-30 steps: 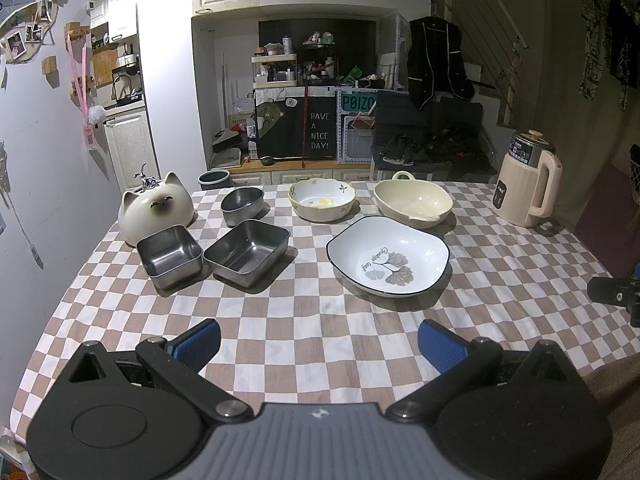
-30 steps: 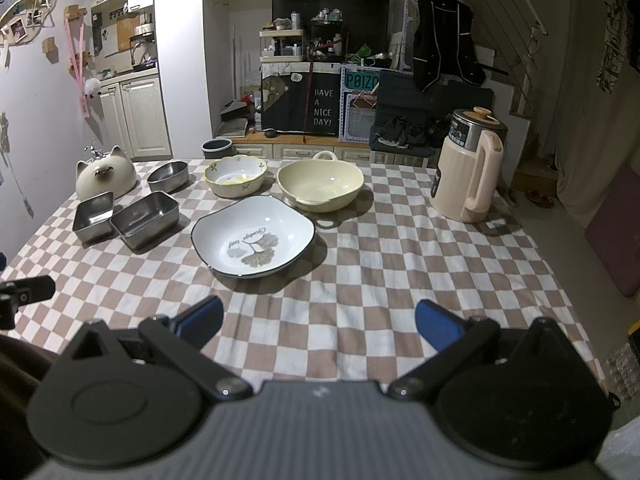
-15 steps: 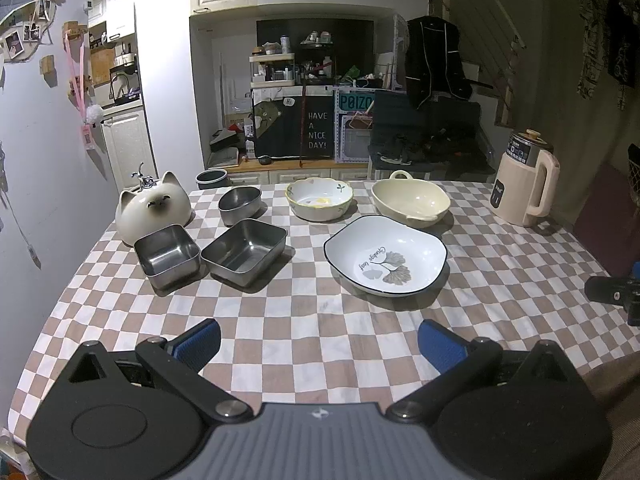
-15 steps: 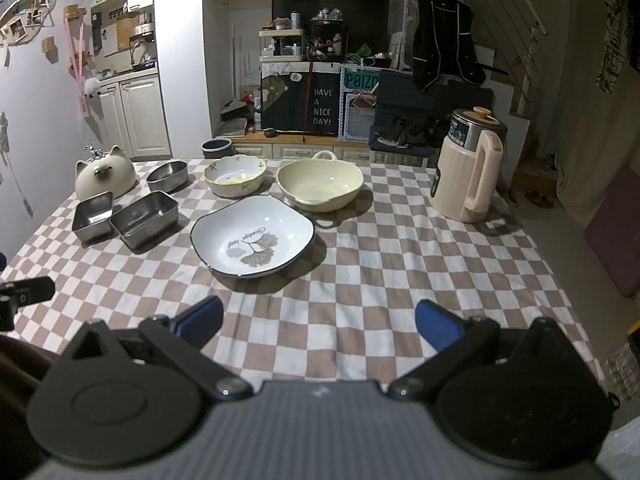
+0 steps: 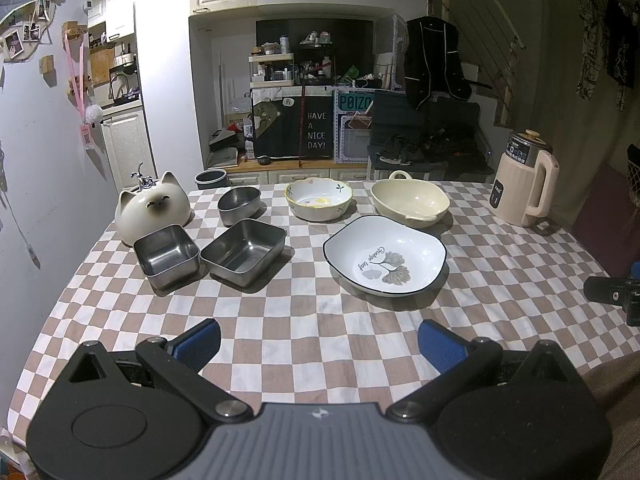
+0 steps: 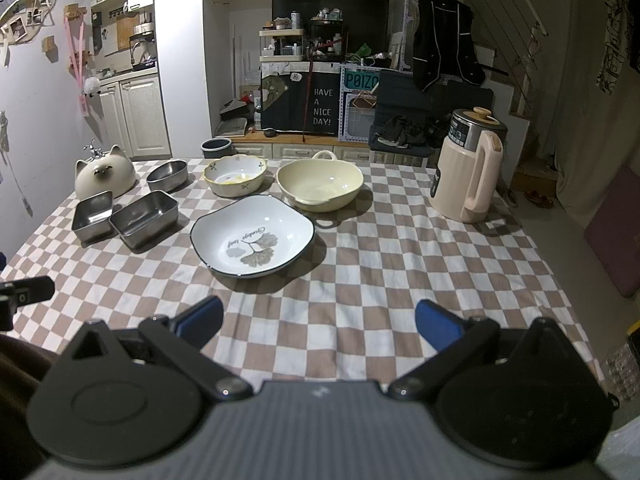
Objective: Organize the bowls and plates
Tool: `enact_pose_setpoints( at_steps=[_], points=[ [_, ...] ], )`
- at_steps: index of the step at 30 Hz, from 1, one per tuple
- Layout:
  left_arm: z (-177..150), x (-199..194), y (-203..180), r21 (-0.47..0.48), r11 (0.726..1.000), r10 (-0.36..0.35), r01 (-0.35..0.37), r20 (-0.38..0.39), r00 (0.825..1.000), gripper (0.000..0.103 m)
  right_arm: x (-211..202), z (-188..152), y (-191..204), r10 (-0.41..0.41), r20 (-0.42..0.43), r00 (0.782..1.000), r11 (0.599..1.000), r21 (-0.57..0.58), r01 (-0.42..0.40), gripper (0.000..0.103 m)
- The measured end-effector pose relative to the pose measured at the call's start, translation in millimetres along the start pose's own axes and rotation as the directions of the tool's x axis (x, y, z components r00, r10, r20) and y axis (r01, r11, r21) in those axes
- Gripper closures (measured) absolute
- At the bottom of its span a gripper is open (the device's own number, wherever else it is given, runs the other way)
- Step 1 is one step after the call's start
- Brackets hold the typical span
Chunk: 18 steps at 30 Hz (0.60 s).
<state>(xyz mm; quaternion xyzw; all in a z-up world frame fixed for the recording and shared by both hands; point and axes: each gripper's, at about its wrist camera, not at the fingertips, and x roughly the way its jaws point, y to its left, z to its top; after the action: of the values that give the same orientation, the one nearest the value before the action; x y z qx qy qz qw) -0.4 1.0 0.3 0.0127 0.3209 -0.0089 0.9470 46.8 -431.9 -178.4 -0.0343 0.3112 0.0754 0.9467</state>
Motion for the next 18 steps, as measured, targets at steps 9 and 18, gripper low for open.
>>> enact_pose_setpoints(
  at_steps=[9,18],
  points=[
    [0.0,0.0,0.1,0.000,1.000,0.000,0.000,0.000,1.000,0.000,-0.1,-0.2,0.4,0.000,0.000,1.000,1.000,-0.001,0.000,0.000],
    [0.6,-1.6,-7.6,0.004,1.000,0.015,-0.015,0.001,1.000,0.000,-0.4,-0.8,3.2,-0.002,-0.002,1.000,1.000,-0.003,0.002,0.000]
  ],
)
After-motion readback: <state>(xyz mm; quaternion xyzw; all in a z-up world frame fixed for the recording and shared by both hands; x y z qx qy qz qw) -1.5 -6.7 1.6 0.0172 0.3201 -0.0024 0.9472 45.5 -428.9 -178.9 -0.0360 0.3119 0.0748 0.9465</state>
